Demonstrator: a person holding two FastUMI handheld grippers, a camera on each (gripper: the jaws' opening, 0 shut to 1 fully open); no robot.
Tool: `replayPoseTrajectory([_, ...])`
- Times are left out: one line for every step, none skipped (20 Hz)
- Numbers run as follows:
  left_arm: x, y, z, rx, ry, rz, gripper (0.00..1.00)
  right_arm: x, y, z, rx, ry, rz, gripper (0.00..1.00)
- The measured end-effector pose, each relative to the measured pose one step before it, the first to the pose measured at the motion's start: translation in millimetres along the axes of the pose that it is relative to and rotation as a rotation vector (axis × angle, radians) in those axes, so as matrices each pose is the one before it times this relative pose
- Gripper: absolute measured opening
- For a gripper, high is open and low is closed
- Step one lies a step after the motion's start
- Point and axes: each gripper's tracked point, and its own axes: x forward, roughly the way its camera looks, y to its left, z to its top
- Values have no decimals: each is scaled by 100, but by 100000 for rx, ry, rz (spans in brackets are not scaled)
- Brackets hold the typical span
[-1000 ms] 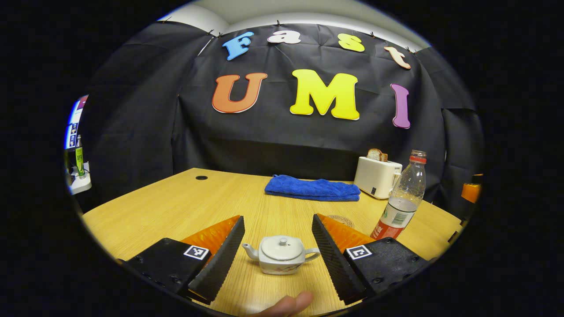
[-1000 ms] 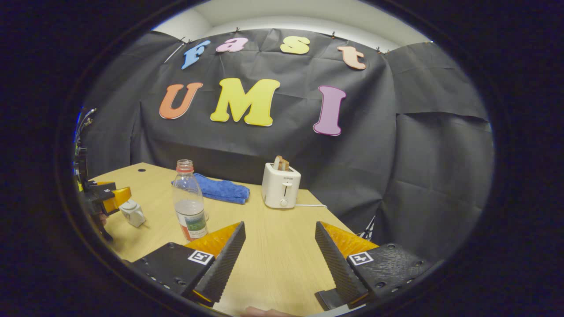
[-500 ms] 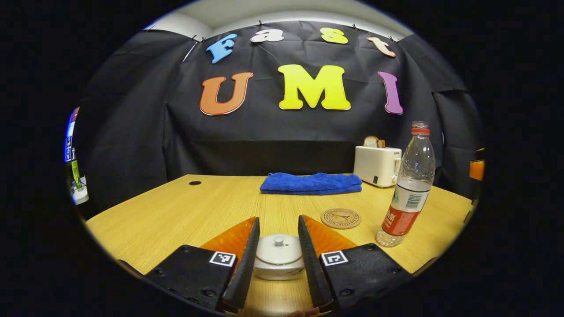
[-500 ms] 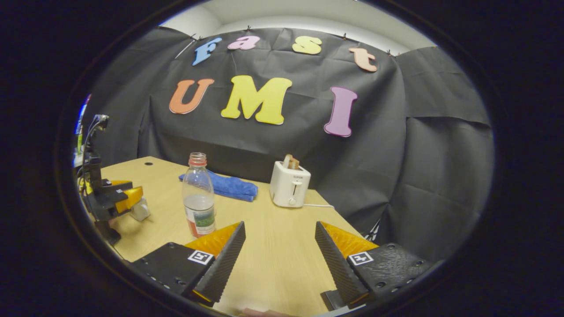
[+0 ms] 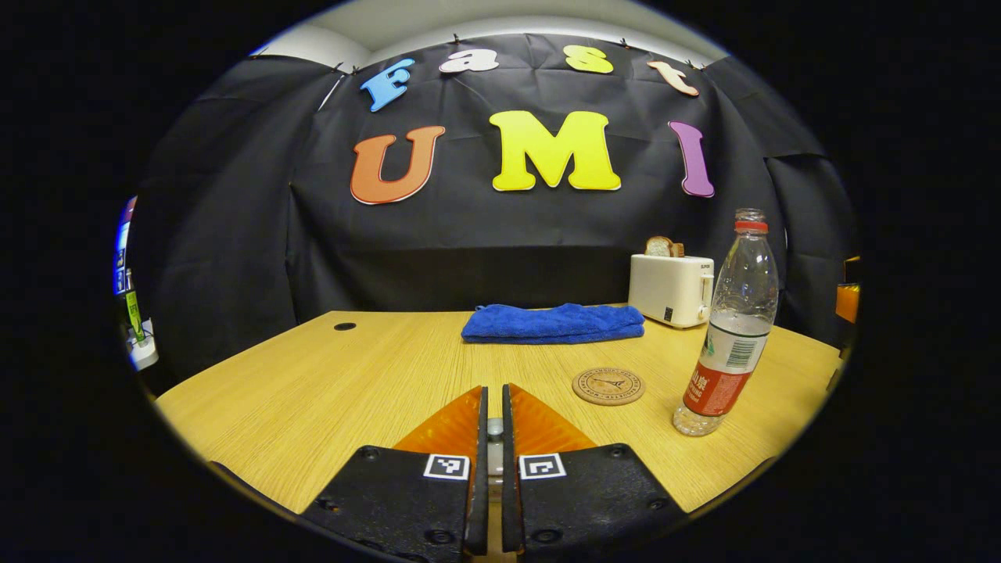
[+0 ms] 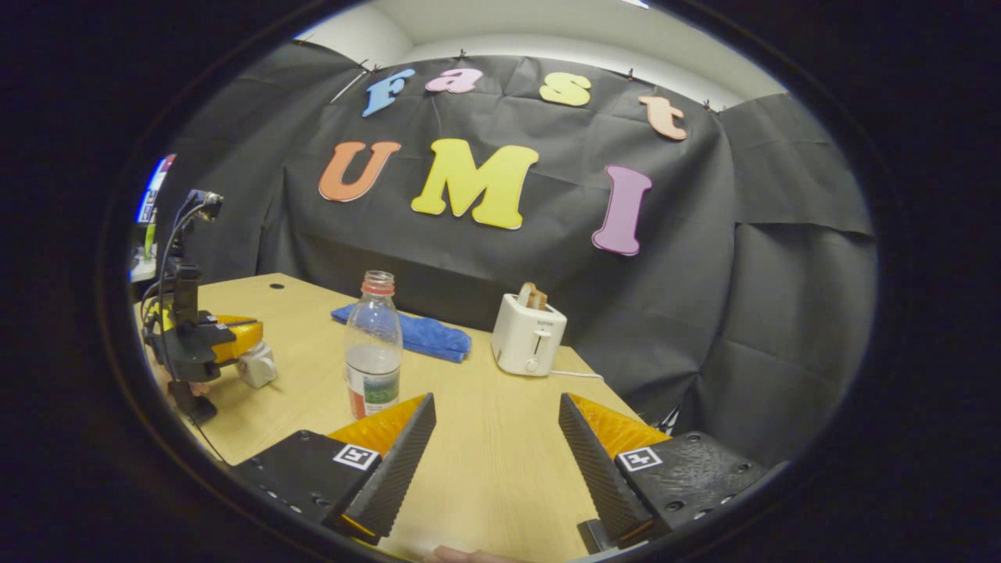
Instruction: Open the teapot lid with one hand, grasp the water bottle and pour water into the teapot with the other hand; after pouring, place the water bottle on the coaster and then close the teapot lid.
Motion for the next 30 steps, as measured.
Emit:
replayPoseTrajectory([-34, -66, 45, -298, -131, -227, 9, -69, 194, 88, -308, -496, 328, 95])
replayPoseTrajectory([-96, -25, 186, -442, -143, -826, 7, 0, 62, 14, 190, -493, 305, 95])
replayPoseTrajectory([-121, 18, 65, -1371, -574, -119, 7, -8, 272, 76, 1114, -456, -13, 95])
replayPoseTrajectory([57, 17, 196, 292, -392, 191, 7, 55, 277, -119, 1621, -401, 355, 95])
replayPoseTrajectory([-72, 111, 226, 56, -732, 240, 7, 34, 552, -8, 1691, -319, 1314, 95])
replayPoseTrajectory([-282, -88, 519, -978, -1082, -289, 7, 95, 729, -57, 1515, -444, 1959, 95])
replayPoseTrajectory([-269, -121, 650, -1105, -1301, -927, 7, -52, 677, -37, 1086, -472, 1800, 95])
replayPoseTrajectory([-228, 201, 806, -969, -1533, -105, 7, -34, 627, 29, 872, -709, 1552, 95])
replayPoseTrajectory([-433, 125, 761, -167, -866, 17, 7, 26, 456, 35, 671, -691, 920, 95])
replayPoseTrajectory([-301, 50, 478, 282, -303, 133, 7, 4, 515, -75, 909, -588, 1162, 96])
replayPoseTrajectory([-350, 43, 367, 662, 499, 433, 7, 190, 651, 37, 1126, -541, 1542, 97])
replayPoseTrajectory([-366, 169, 247, 272, 1104, 413, 7, -28, 399, -182, 1277, -567, 1049, 98])
replayPoseTrajectory([-421, 124, 199, -453, 1848, 264, 7, 112, 389, -86, 1121, -413, 685, 98])
replayPoseTrajectory([-304, -31, 314, -609, 1691, 184, 6, 386, 483, -75, 962, -232, 760, 95])
replayPoseTrajectory([-355, 89, 259, -683, 1971, 420, 7, 389, 511, -49, 844, -7, 939, 95])
replayPoseTrajectory([-279, 241, 103, -333, 1738, 360, 7, 386, 433, -123, 711, 280, 995, 95])
replayPoseTrajectory([-414, 161, 88, -227, 1915, 391, 7, 480, 508, -74, 713, 566, 1065, 95])
replayPoseTrajectory([-638, 232, 255, 70, 756, 472, 7, 449, 473, -66, 629, 379, 1325, 95])
replayPoseTrajectory([-615, 424, 507, 116, -47, 677, 7, 442, 706, 7, 432, -110, 1907, 95])
replayPoseTrajectory([-449, 257, 383, 263, 358, -345, 7, 465, 874, 131, -80, -749, 2546, 98])
replayPoseTrajectory([-478, 41, 213, -403, 568, -925, 7, 580, 721, 117, -593, -787, 1580, 98])
replayPoseTrajectory([-520, 229, 291, -1261, 197, -983, 7, 732, 449, 168, -911, -1190, 316, 95])
replayPoseTrajectory([-333, 165, 435, -1691, -276, -686, 7, 742, 2, 85, -920, -1170, -718, 95])
replayPoseTrajectory([-288, 203, 395, -1222, -574, -454, 7, 879, -108, -2, -504, -508, -1360, 97])
replayPoseTrajectory([-370, 398, 498, -966, -929, 131, 7, 988, 256, -129, -341, 217, -821, 95])
replayPoseTrajectory([-165, 399, 268, -9, -494, 656, 7, 868, 129, -180, 76, 830, -1085, 97])
replayPoseTrajectory([-291, 808, 186, 500, -1029, 1808, 7, 867, 72, -231, 504, 1040, -1422, 97])
replayPoseTrajectory([-82, 647, 134, 478, -530, 1494, 7, 783, 113, -70, 1323, 599, -424, 97])
replayPoseTrajectory([-126, 384, 150, 288, -367, 567, 7, 677, 241, -109, 1213, 575, -75, 97])
replayPoseTrajectory([-212, 96, 128, -170, -991, -914, 7, 538, 178, -35, 617, 106, -450, 95])
